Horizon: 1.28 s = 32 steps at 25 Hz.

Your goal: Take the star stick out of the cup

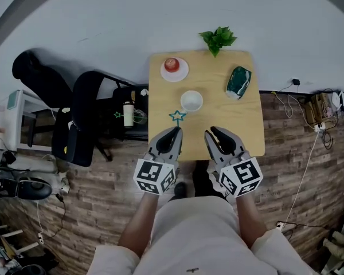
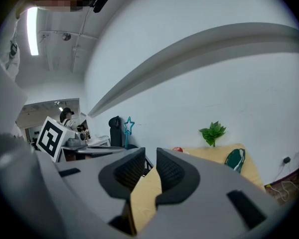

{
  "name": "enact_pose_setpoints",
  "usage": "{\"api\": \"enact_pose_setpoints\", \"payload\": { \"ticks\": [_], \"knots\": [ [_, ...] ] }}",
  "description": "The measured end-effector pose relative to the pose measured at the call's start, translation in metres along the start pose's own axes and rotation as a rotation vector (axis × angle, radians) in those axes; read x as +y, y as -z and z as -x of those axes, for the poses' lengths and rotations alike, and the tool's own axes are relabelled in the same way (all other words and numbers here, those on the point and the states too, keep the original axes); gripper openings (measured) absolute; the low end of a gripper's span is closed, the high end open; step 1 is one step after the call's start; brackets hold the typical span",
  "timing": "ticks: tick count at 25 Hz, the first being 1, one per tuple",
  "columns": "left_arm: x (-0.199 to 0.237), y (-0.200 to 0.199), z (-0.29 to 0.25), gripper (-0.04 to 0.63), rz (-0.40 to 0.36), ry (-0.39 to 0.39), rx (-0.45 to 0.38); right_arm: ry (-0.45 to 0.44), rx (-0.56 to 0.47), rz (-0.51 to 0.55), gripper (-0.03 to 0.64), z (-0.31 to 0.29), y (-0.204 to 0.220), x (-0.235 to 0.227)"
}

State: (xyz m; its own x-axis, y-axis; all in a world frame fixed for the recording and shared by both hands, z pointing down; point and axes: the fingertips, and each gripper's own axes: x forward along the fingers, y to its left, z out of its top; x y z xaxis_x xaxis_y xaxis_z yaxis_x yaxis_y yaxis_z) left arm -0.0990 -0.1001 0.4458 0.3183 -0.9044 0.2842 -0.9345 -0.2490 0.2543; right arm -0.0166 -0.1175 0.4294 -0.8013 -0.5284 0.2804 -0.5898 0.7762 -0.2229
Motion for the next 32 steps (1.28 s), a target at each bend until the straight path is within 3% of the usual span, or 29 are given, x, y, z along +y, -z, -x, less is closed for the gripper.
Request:
{"api": "enact_pose_setpoints", "payload": {
  "ticks": [9,13,32],
  "knots": [
    [-0.013,0.001,0.083,0.017,-0.005,0.032,-0.064,0.037,-0.029,0.04,0.057,0.039,0.012,0.075],
    [-0.044,0.017,0.147,0.017,-0.026,0.051,-0.097,0.054,-0.061,0.079,0.049,0.088,0.028,0.127],
    [-0.062,-0.002,0.17,0.017,-0.06,0.159,-0.101,0.141,-0.076,0.079,0.005,0.111,0.018,0.153]
  ]
}}
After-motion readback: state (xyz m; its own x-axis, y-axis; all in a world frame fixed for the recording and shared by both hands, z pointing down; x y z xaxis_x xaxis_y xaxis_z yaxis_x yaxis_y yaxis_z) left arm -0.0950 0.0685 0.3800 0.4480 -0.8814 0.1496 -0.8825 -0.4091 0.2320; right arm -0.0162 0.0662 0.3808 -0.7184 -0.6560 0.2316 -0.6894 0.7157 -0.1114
